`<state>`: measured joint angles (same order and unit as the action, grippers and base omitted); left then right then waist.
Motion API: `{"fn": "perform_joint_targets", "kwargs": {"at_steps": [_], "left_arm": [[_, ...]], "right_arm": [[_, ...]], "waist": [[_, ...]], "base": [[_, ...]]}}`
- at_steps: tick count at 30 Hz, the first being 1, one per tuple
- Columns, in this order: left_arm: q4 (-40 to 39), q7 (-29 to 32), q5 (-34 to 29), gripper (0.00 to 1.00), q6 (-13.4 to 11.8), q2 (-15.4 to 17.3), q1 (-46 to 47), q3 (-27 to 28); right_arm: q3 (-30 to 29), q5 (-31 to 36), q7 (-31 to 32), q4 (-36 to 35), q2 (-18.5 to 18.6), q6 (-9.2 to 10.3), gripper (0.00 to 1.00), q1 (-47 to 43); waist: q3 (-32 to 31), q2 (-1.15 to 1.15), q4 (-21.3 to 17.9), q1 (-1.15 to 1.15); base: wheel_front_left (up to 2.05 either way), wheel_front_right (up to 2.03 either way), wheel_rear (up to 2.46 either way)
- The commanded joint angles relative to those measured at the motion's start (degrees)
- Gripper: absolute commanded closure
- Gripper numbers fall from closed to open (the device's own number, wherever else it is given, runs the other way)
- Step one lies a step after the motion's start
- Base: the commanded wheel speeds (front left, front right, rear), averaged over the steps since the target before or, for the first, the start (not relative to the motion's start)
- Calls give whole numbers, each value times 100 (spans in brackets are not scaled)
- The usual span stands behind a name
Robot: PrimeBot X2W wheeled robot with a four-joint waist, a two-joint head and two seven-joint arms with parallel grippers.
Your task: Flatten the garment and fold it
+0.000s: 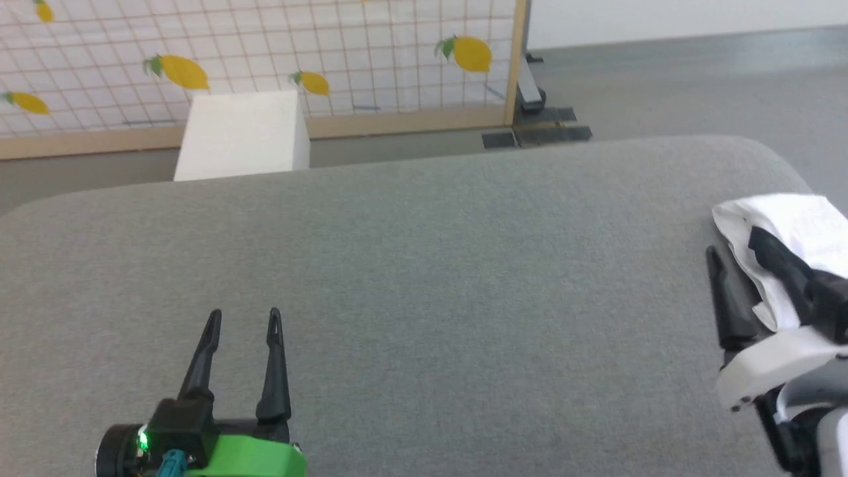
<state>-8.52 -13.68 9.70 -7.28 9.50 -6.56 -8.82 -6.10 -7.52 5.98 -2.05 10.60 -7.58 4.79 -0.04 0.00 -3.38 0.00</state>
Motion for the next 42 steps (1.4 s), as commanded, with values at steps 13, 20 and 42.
{"fn": "perform_joint_targets", "kwargs": {"at_steps": [13, 20, 42], "left_arm": [[374, 29, 175, 0, 212, 62, -549, -316], [567, -7, 206, 0, 233, 23, -579, -403], [673, 182, 85, 100, 283, -76, -360, -251]], "right_arm": [[151, 458, -1033, -27, -706, 9, 0, -1137], [-41, 332, -1264, 95, -769, 9, 0, -1440], [55, 309, -1211, 181, -760, 0, 100, -1299]], "waist": [[-522, 0, 473, 0], [-530, 0, 554, 0], [-446, 0, 522, 0]], "base": [[0, 0, 0], [0, 0, 0], [0, 0, 0]]}}
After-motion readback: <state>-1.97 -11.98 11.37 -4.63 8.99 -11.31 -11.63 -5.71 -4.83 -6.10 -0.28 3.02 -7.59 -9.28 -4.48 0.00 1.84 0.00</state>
